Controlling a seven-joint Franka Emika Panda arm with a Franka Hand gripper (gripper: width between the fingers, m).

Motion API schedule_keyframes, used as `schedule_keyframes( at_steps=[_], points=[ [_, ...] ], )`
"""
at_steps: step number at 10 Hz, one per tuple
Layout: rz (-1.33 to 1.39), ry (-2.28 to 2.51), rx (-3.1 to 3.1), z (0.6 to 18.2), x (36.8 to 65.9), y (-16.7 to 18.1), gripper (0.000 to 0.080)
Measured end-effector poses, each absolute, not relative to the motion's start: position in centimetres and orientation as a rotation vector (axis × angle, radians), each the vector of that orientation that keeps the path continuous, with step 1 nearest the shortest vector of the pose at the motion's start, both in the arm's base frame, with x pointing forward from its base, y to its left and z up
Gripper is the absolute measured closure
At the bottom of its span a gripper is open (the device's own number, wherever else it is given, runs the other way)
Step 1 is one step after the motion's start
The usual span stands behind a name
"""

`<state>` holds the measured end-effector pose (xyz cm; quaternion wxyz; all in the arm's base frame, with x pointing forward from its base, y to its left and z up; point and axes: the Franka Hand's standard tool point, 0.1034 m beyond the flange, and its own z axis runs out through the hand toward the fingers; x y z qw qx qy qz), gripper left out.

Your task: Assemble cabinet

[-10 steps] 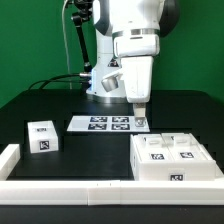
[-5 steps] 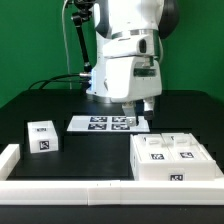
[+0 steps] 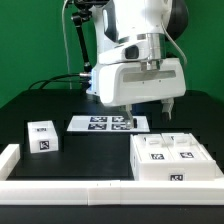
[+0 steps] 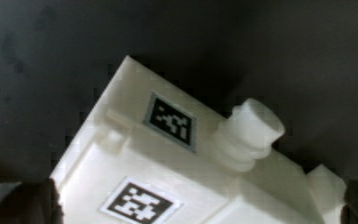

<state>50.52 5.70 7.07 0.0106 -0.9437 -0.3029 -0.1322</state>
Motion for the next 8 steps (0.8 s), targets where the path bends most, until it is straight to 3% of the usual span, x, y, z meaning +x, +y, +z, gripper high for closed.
schedule_keyframes(
  at_steps=[8],
  points=[
    [-0.361,-0.058,-3.006,5.5,49.2,6.7,0.0002]
  ],
)
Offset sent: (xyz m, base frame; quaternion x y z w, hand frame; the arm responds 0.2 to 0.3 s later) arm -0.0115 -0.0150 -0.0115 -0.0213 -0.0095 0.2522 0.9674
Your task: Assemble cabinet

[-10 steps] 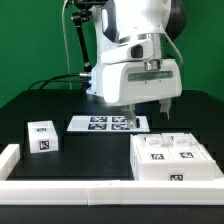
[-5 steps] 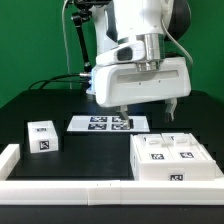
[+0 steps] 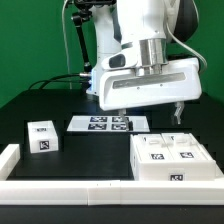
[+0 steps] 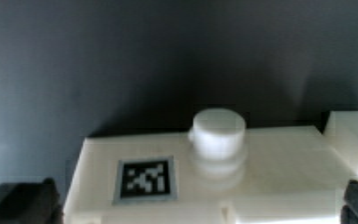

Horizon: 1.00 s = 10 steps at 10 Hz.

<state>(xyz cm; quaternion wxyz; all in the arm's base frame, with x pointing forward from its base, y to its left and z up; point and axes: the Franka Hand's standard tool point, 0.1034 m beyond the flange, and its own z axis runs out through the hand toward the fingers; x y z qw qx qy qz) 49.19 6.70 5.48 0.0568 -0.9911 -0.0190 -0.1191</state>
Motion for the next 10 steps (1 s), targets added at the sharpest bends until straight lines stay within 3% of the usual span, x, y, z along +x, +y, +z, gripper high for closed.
schedule_keyframes(
  at_steps=[6,9,10],
  points=[
    [-0.429,-0.088,-2.991,1.1,48.6,7.4,0.0002],
    [-0.44,-0.112,-2.988,0.6,49.6,7.3,0.0002],
    [-0.443,-0.125,-2.988,0.6,49.7,7.3,0.0111]
  ],
)
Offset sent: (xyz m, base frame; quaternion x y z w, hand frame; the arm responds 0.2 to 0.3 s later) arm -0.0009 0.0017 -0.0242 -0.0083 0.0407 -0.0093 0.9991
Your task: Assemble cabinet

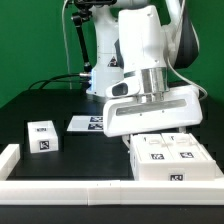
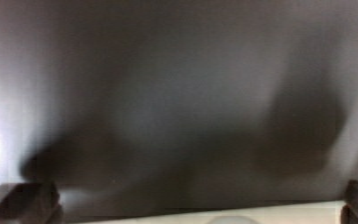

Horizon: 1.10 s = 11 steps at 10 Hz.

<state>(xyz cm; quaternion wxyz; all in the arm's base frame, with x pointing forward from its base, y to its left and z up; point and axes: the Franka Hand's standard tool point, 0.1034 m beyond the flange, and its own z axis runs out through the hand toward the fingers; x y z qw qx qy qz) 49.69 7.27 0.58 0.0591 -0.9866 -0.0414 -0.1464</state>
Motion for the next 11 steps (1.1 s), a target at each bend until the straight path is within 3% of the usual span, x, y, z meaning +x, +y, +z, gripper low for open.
schedule_keyframes(
  at_steps=[1,2,3,4,5,6,11],
  points=[
    [-0.448,-0.147,-2.989,0.55,49.86,7.16,0.0265],
    [-0.453,-0.163,-2.99,0.52,50.01,7.02,0.0265],
    [-0.459,-0.17,-2.989,0.53,50.04,7.05,0.0436],
    [-0.459,-0.179,-2.99,0.5,50.04,7.01,0.0436],
    [-0.459,-0.184,-2.99,0.47,50.01,7.01,0.0625],
    [-0.459,-0.191,-2.991,0.46,50.01,6.98,0.0743],
    [-0.457,-0.253,-2.998,0.94,49.9,6.21,0.0797]
  ],
)
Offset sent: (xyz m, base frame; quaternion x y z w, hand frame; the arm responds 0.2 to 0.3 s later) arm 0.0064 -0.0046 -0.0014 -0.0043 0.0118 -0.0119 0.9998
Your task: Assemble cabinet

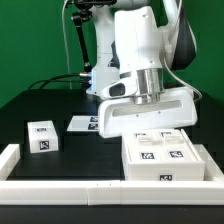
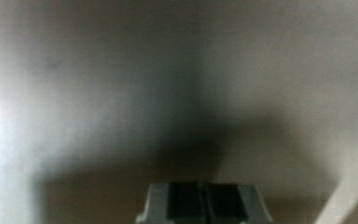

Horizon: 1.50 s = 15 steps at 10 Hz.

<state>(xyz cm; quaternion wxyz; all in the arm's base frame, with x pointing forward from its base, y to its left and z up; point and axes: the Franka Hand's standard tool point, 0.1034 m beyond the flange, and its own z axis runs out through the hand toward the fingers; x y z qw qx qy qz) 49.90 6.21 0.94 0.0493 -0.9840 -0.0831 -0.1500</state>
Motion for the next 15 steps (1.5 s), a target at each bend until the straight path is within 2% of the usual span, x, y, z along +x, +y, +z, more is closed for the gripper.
schedule_keyframes(
  at_steps=[3,6,9,11,13,15],
  points=[
    [-0.44,-0.284,-3.003,3.9,50.0,6.2,0.0797],
    [-0.408,-0.315,-3.008,7.9,51.1,6.3,0.0797],
    [-0.332,-0.328,-3.006,10.1,52.3,6.5,0.0797],
    [-0.299,-0.34,-3.003,10.6,52.6,6.8,0.0797],
    [-0.323,-0.361,-3.003,9.2,51.1,7.6,0.0797],
    [-0.327,-0.359,-3.004,9.3,51.2,7.5,0.0797]
  ],
)
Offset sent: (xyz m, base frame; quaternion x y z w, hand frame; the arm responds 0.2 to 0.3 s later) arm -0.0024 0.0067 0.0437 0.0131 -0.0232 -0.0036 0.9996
